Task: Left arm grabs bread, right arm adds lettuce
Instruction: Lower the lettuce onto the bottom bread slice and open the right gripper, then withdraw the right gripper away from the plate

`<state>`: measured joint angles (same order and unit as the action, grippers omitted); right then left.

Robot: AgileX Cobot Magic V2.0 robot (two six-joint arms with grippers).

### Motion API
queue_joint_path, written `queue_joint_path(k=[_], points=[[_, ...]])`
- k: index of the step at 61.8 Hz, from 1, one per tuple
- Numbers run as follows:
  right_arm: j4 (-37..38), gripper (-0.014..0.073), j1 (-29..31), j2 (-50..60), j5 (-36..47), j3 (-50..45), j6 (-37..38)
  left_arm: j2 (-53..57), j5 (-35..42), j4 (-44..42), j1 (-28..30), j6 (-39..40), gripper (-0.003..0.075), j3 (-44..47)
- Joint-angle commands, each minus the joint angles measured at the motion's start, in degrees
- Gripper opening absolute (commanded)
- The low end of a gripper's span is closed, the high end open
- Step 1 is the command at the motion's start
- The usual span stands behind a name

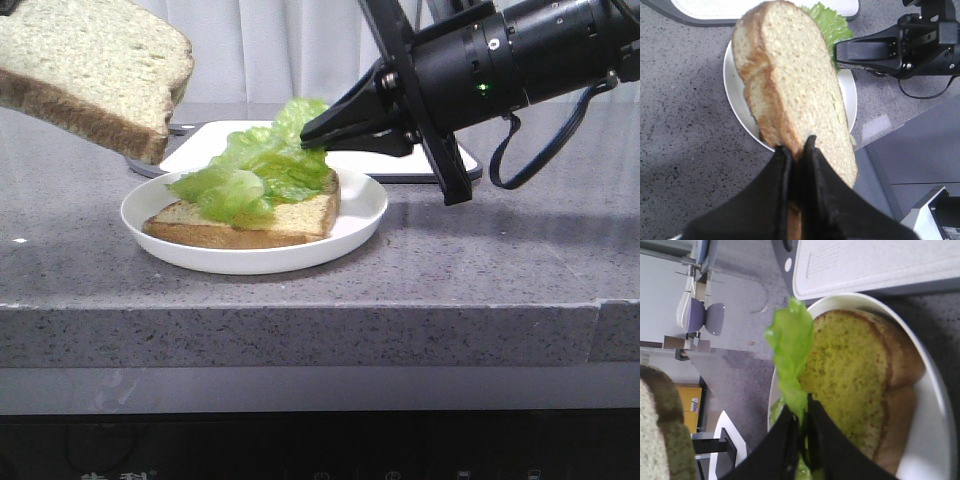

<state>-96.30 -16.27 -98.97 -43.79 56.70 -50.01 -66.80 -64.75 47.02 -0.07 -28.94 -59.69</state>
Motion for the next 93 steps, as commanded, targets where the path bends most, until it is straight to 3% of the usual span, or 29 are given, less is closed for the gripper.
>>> queue_joint_path(k=[1, 11, 20, 34, 46, 63, 70, 93], points=[[-0.26, 0.0185, 0.07, 2.34, -2.47, 1.71, -0.91, 1.37, 1.22, 3.99, 0.07, -0.04, -0.002, -1.37], [3.38, 0.0377, 0.42, 2.63, -2.99, 3.41, -1.12, 1.37, 1.22, 3.99, 0.07, -0.04, -0.002, -1.37], [8.9, 0.0472, 1.46, 4.19, -3.0, 4.65, -1.12, 1.37, 1.22, 3.99, 0.07, -0.04, -0.002, -1.37], [18.22, 0.0474, 6.07, 9.72, -2.07, 4.85, 0.86, 1.37, 1.22, 3.99, 0.07, -0.04, -0.002, -1.37], [32.26, 0.0466, 8.32, 19.39, -1.85, 4.85, 6.66, 1.37, 1.22, 3.99, 0.07, -0.04, -0.002, -1.37], [61.7, 0.0466, 8.32, 34.82, -3.49, 4.8, 26.3, 1.37, 1.22, 3.99, 0.07, -0.04, -0.002, -1.37], [70.06, 0.0466, 8.32, 40.45, -5.73, 4.28, 33.04, 1.37, 1.22, 3.99, 0.07, -0.04, -0.002, -1.37], [72.0, 0.0466, 8.32, 54.67, -7.04, -2.89, 35.21, 1.37, 1.34, 4.08, 0.07, -0.04, -0.002, -1.37]])
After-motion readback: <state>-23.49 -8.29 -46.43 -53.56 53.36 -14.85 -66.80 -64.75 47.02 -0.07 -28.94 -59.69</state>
